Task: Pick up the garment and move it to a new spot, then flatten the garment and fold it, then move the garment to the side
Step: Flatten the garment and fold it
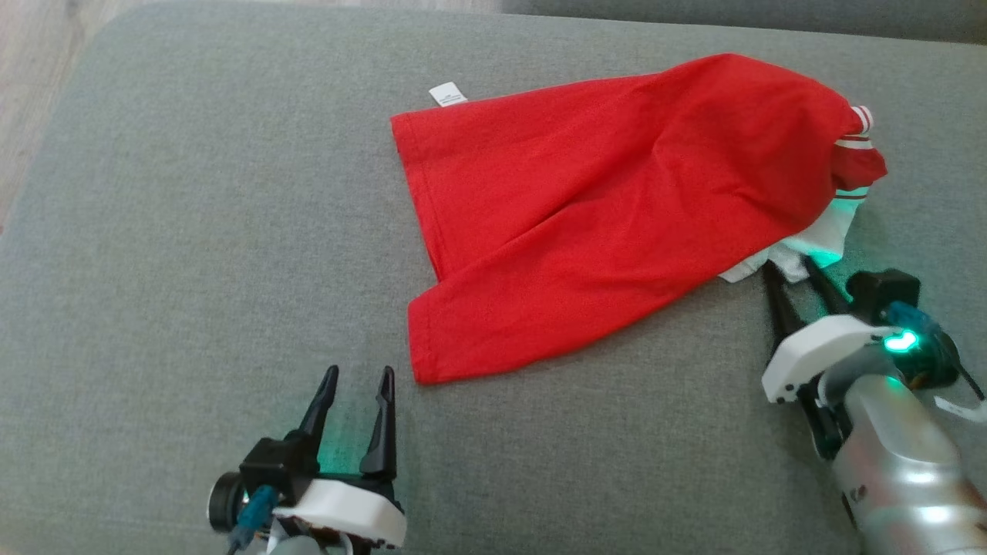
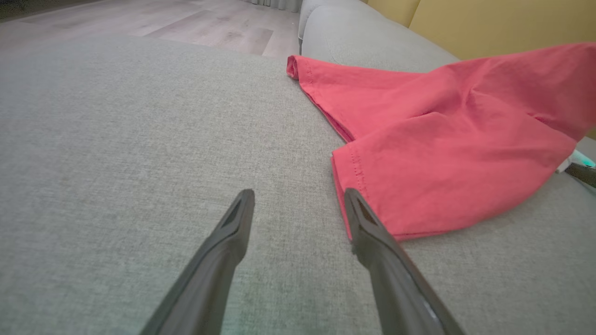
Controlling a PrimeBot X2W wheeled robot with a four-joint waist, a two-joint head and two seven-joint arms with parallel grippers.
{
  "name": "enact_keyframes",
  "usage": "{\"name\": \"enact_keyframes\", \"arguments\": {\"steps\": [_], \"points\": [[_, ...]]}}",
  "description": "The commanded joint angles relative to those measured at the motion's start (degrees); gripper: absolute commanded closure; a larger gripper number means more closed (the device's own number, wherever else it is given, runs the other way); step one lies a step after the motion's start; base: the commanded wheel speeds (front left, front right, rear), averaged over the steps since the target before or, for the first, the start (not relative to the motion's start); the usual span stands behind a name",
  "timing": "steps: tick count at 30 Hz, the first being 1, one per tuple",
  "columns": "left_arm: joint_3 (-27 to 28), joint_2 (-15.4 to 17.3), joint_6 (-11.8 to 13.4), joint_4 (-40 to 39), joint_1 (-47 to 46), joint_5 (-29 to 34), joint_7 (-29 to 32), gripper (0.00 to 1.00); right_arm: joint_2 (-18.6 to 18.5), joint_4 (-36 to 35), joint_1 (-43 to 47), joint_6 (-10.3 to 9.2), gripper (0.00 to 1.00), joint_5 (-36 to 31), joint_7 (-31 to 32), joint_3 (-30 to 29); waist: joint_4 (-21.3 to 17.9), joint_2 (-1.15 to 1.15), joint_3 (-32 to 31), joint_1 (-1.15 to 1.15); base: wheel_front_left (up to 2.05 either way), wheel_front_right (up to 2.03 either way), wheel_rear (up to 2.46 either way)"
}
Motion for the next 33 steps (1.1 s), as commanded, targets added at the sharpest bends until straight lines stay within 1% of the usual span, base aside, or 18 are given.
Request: {"name": "enact_keyframes", "arguments": {"steps": [1,5,9,15,21,22,23,24,27,29,33], "points": [[2.1,0.1,0.3,-1.7,-0.7,-0.2,-0.5,0.0,0.6,0.8,0.4,-0.05,1.0,0.2,0.8,1.8,-0.1,0.0,-0.1,0.0,0.0,0.0,0.0],[3.2,0.1,0.2,-1.6,0.1,0.1,-0.5,0.0,-0.3,1.3,0.4,-0.05,1.0,0.8,-0.3,2.5,-2.0,0.0,-1.3,0.0,0.0,0.0,0.0],[4.2,0.1,-0.3,-1.3,0.6,0.4,-0.5,0.0,-1.7,-1.2,2.5,-0.05,1.0,2.4,-0.9,2.5,-4.7,0.0,-3.4,0.0,0.0,0.0,0.0],[5.6,0.1,-0.4,-1.1,1.6,0.2,-0.5,0.0,-5.1,-10.8,9.7,-0.05,1.0,4.2,-0.9,1.9,-8.8,0.0,-7.0,0.0,0.0,0.0,0.0],[7.4,0.1,-0.3,-0.7,2.6,0.8,-0.5,0.0,-7.9,-19.5,15.2,-0.05,1.0,4.9,-1.0,1.2,-11.0,0.0,-8.9,0.0,0.0,0.0,0.0],[7.9,0.1,-0.3,-0.7,2.8,1.0,-0.5,0.0,-7.9,-21.0,15.6,-0.05,0.89,4.9,-1.0,0.5,-11.3,0.0,-9.2,0.0,0.0,0.0,0.0],[8.3,0.1,-0.3,-0.7,3.1,1.2,-0.5,0.0,-7.8,-22.6,16.1,-0.05,0.19,4.9,-1.0,-0.4,-11.4,0.0,-9.4,0.0,0.0,0.0,0.0],[8.7,0.1,-0.2,-0.7,3.3,1.4,-0.5,0.0,-7.5,-24.3,16.4,-0.05,0.0,5.0,-1.0,-1.0,-11.5,0.0,-9.5,0.0,0.0,0.0,0.0],[9.7,0.1,0.1,-0.7,3.7,2.4,-0.5,0.0,-6.0,-30.8,16.9,-0.05,0.0,5.7,-1.0,-2.3,-11.7,0.0,-9.6,0.0,0.0,0.0,0.0],[10.5,0.1,0.6,-1.0,3.8,3.0,-0.5,0.0,-5.0,-34.2,16.9,-0.05,0.0,5.9,-1.0,-2.1,-11.9,0.0,-9.3,0.0,0.0,0.0,0.0],[11.2,0.1,1.0,-1.2,3.5,4.0,-0.5,0.0,-3.6,-35.6,15.9,-0.05,0.0,5.9,-1.0,-0.7,-12.0,0.0,-8.8,0.0,0.0,0.0,0.0]]}}
